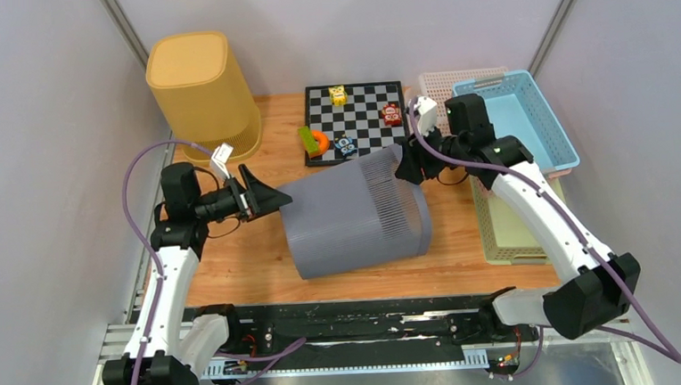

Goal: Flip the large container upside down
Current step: Turn the container upside down at the center of the board.

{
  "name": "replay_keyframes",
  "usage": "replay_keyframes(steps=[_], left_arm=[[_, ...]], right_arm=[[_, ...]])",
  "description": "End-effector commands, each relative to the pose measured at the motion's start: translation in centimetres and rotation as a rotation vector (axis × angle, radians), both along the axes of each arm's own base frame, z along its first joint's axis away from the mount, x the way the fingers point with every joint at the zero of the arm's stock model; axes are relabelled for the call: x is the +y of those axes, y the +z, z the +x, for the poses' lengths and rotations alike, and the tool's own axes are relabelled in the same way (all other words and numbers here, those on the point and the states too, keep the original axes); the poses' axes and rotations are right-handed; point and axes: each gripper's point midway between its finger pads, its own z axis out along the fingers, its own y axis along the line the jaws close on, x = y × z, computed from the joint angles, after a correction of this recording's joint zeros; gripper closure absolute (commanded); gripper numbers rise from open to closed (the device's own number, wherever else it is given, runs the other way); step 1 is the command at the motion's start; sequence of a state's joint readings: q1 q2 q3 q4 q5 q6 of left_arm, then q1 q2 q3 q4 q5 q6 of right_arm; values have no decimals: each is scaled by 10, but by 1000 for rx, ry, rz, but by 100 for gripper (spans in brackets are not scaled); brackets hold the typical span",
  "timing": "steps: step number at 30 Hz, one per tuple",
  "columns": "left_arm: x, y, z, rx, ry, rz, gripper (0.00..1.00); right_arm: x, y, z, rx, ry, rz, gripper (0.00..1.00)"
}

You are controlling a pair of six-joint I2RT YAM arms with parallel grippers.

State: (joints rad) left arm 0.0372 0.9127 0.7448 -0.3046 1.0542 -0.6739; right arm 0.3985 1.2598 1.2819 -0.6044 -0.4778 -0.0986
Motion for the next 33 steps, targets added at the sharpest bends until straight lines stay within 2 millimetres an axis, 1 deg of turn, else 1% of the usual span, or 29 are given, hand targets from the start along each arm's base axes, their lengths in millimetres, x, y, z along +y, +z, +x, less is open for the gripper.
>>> replay_keyframes(steps=[1,5,10,14,16,20,22,26,33], left_arm=[[-13,56,-17,-147,-111,-84,0],[-14,69,-18,-168,-107,-96,0],[-14,84,-16,-197,-91,-121,0],[-15,99,-17,-221,-81,-140,0],[-14,110,-17,-264,-76,-148,0],[-14,123,-18,-300,-65,-160,0],[-14,127,-20,-310,-63,-169,0],[-14,129,-22,-317,-60,-170,0],[-13,134,-18,-323,-41,-173,0]], right_arm=[[21,-4,-19,204,85,137,57],[21,1,-17,254,77,190,58],[25,7,-21,267,103,223,58],[28,8,-25,292,121,245,58],[30,9,-26,297,129,254,57],[33,8,-27,326,139,280,57],[35,7,-27,345,141,298,56],[37,5,-26,372,145,333,56],[36,-2,-24,396,140,359,56]])
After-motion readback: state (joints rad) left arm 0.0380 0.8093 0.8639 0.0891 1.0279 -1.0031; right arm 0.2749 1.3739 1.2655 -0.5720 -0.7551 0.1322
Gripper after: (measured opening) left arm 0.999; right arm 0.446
